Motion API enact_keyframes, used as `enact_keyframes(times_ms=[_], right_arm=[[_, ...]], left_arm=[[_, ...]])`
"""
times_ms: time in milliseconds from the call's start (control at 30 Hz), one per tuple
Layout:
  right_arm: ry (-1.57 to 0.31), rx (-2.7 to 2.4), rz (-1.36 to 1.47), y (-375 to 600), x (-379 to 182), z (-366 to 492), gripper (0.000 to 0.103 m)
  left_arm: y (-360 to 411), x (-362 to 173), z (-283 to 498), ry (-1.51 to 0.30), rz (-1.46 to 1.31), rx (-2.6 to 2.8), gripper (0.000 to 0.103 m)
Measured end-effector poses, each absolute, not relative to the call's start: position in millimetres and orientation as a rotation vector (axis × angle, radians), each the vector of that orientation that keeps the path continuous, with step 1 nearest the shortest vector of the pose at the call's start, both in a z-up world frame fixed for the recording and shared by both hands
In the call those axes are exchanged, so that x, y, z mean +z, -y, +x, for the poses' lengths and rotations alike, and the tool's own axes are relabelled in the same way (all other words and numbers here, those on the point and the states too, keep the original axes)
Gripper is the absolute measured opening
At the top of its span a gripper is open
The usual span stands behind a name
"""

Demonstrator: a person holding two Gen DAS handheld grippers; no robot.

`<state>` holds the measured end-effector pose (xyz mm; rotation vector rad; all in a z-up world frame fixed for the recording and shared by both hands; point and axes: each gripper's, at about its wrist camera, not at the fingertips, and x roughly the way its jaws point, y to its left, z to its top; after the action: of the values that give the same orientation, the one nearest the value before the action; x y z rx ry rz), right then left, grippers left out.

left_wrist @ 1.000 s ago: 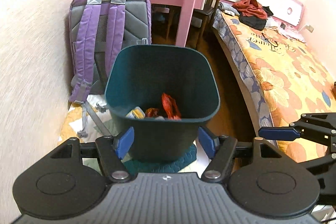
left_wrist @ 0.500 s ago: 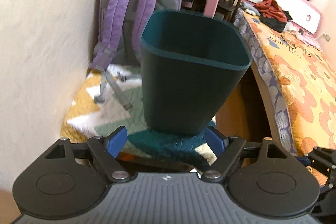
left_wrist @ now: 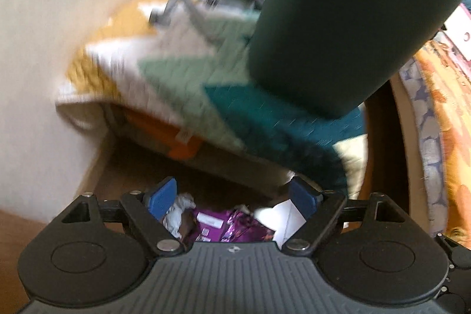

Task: Collect trash
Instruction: 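Move both grippers back down toward the purple bags, then grasp the crumpled white paper with the left gripper while the right gripper grasps the purple foil bag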

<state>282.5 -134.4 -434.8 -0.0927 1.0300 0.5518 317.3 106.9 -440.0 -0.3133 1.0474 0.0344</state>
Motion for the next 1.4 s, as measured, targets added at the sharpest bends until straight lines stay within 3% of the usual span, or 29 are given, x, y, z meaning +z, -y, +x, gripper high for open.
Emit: enact_keyframes(times_ms=[167, 267, 667, 1000, 1233, 1300, 1400], right_arm=[[-1.080, 0.547, -0.128, 130.1, -508.9, 288.0, 0.100], [-1.113, 0.554, -0.155, 125.0, -558.6, 293.5, 0.101], [-1.081, 0.718, -0.541, 44.3, -713.9, 268.4, 0.100], [-0.912, 0.803, -0.841, 10.4, -776.9, 241.7, 0.098], [-0.891, 0.792, -0.987, 1.0, -803.5, 228.2, 0.093], [-0.880, 0.788, -0.989, 0.7, -803.8, 227.0, 0.091], [-0.884, 0.757, -0.968, 1.3, -799.7, 225.5, 0.078]], left_arm=[[-106.6, -516.6, 314.0, -1.071, -0.278, 0.053, 0.087], [-106.3, -566.8, 316.6, -1.102, -0.249, 0.059, 0.101], [-124.3, -736.5, 325.2, -1.225, -0.292, 0.168, 0.101], [-134.4, -810.3, 339.1, -1.279, -0.293, 0.239, 0.101], [-137.0, -841.9, 352.5, -1.315, -0.334, 0.255, 0.101], [-138.5, -848.3, 354.6, -1.322, -0.359, 0.262, 0.101], [-140.2, -854.9, 355.7, -1.320, -0.382, 0.261, 0.100]])
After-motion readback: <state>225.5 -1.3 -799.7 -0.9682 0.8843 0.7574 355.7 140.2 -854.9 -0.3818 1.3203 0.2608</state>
